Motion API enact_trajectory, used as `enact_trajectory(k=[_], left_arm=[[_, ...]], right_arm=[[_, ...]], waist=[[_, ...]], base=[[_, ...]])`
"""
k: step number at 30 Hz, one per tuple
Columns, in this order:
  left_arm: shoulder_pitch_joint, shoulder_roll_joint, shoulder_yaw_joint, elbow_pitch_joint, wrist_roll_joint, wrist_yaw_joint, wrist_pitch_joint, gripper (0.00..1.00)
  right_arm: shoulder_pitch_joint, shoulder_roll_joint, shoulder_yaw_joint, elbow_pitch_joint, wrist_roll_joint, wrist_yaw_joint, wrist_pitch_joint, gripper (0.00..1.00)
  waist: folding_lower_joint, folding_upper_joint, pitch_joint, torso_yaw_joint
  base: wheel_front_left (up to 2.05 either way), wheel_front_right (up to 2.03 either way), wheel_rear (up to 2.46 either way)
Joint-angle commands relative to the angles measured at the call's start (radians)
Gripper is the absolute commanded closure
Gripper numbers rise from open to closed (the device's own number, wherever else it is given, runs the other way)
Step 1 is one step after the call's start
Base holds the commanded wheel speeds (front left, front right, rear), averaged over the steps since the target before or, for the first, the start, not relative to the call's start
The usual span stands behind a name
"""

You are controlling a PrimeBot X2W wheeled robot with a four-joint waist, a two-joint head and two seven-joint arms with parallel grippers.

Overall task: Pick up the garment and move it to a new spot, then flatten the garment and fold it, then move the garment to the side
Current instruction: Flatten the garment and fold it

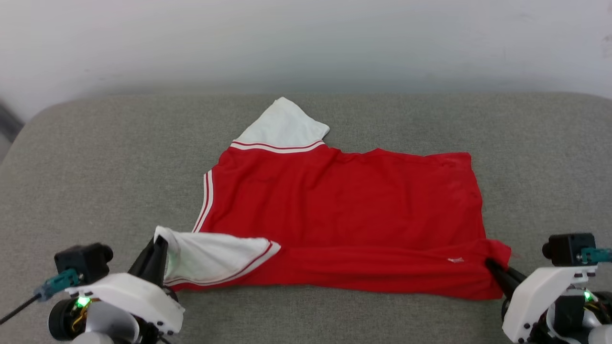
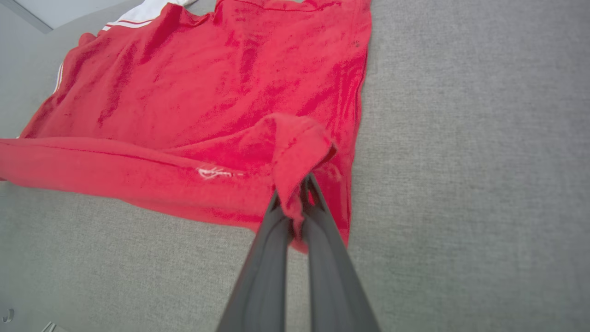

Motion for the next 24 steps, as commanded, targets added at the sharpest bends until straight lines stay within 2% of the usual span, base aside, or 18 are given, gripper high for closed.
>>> enact_trajectory(k=[1,9,12,16,17,18,19,20,21,24], left_arm=[[-0.062,-0.015,-0.009,0.048,0.007,-0.025,-0.007,1.0],[-0.256,-0.082,-0.021,0.26,0.002,-0.12,-0.049,1.0],[-0.292,-0.1,-0.027,0.317,-0.003,-0.14,-0.057,1.0],[-0.365,-0.145,-0.05,0.457,-0.023,-0.201,-0.048,1.0],[-0.378,-0.153,-0.054,0.481,-0.027,-0.212,-0.05,0.9],[-0.389,-0.161,-0.056,0.51,-0.033,-0.224,-0.047,0.65],[-0.398,-0.167,-0.061,0.535,-0.035,-0.235,-0.042,0.45],[-0.408,-0.174,-0.063,0.556,-0.039,-0.246,-0.046,0.17],[-0.416,-0.18,-0.062,0.581,-0.045,-0.254,-0.046,0.0],[-0.425,-0.185,-0.063,0.62,-0.052,-0.27,-0.047,0.0]], right_arm=[[-0.048,0.005,-0.001,0.014,-0.011,-0.001,0.003,1.0],[-0.203,-0.013,0.054,0.111,-0.031,-0.001,-0.017,1.0],[-0.235,-0.024,0.069,0.143,-0.047,-0.001,-0.038,1.0],[-0.28,-0.029,0.096,0.236,-0.046,-0.001,-0.083,1.0],[-0.286,-0.031,0.102,0.251,-0.046,-0.001,-0.092,1.0],[-0.29,-0.03,0.108,0.269,-0.045,-0.001,-0.103,0.85],[-0.291,-0.032,0.115,0.284,-0.045,-0.001,-0.114,0.62],[-0.29,-0.037,0.122,0.299,-0.05,-0.001,-0.125,0.31],[-0.29,-0.038,0.128,0.314,-0.048,-0.001,-0.132,0.0],[-0.289,-0.042,0.149,0.333,-0.043,-0.001,-0.15,0.0]], waist=[[-0.0001,-0.0001,0.043,-0.006],[-0.0001,-0.0001,0.142,-0.012],[-0.0001,-0.0001,0.164,-0.009],[-0.0001,-0.0001,0.196,-0.001],[-0.0001,-0.0001,0.198,0.0],[-0.0001,-0.0001,0.199,0.0],[-0.0001,-0.0001,0.199,0.0],[-0.0001,-0.0001,0.197,0.0],[-0.0001,-0.0001,0.193,-0.002],[-0.0001,-0.0001,0.181,-0.007]], base=[[0.0,0.0,0.0],[0.0,0.0,0.0],[0.0,0.0,0.0],[0.0,0.0,0.0],[0.0,0.0,0.0],[0.0,0.0,0.0],[0.0,0.0,0.0],[0.0,0.0,0.0],[0.0,0.0,0.0],[0.0,0.0,0.0]])
